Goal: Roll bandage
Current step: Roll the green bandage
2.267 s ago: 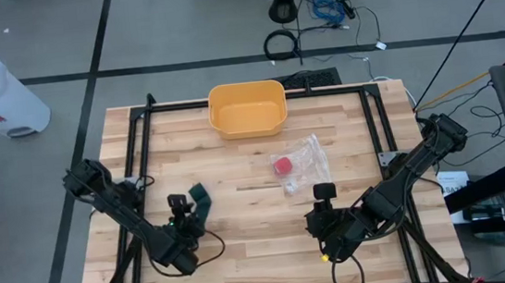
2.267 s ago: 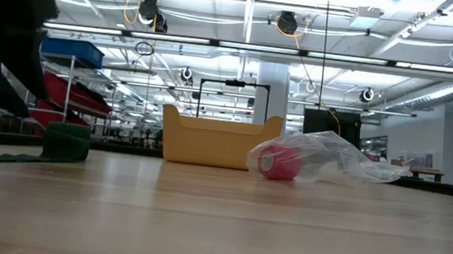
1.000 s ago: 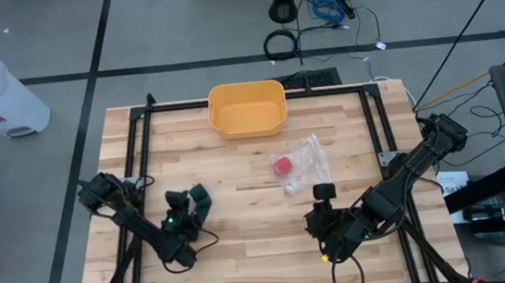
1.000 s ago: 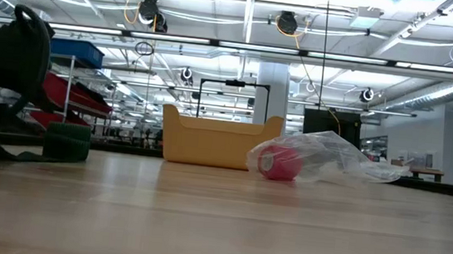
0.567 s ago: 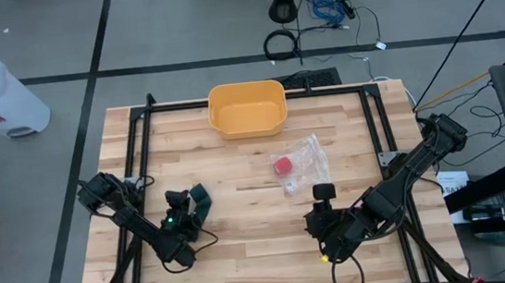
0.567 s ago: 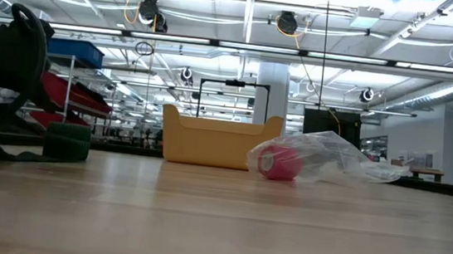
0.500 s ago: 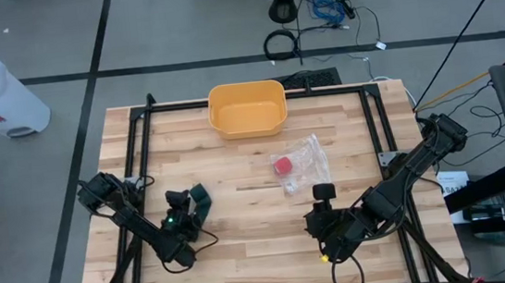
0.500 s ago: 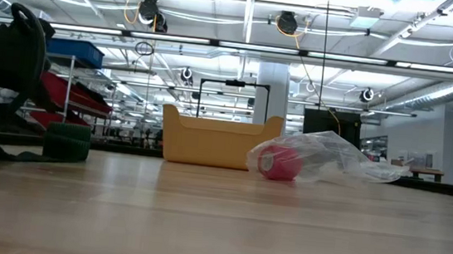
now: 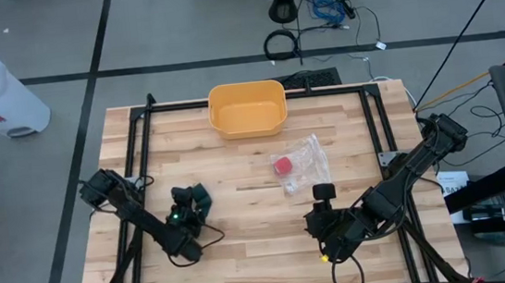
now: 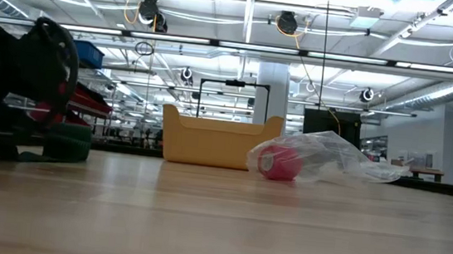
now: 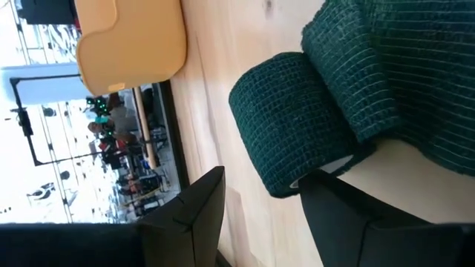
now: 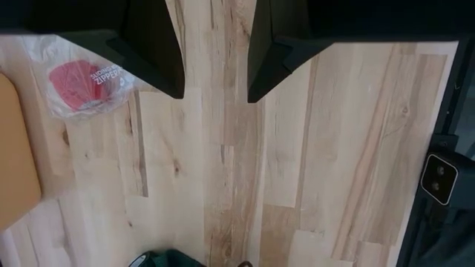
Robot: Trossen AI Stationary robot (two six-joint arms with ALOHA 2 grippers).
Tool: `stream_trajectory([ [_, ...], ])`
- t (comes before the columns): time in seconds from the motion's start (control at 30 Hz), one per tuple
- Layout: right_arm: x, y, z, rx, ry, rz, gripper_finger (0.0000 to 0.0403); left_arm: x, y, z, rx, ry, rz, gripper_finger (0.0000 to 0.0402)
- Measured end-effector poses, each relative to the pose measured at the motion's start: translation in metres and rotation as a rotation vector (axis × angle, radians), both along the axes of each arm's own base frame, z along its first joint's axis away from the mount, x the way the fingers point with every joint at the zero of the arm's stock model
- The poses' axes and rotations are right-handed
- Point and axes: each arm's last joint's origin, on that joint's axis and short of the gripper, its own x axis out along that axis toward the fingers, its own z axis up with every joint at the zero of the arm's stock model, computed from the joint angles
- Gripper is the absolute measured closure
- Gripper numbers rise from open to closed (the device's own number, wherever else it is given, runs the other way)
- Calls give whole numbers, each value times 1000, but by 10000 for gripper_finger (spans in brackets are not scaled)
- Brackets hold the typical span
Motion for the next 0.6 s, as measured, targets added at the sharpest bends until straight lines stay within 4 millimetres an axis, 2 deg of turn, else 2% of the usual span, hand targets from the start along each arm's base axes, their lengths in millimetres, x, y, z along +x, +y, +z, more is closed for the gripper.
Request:
stream_trajectory([
  [0.6, 0, 0, 0, 0, 0, 0, 271, 9, 5, -2, 22, -19, -26, 227],
])
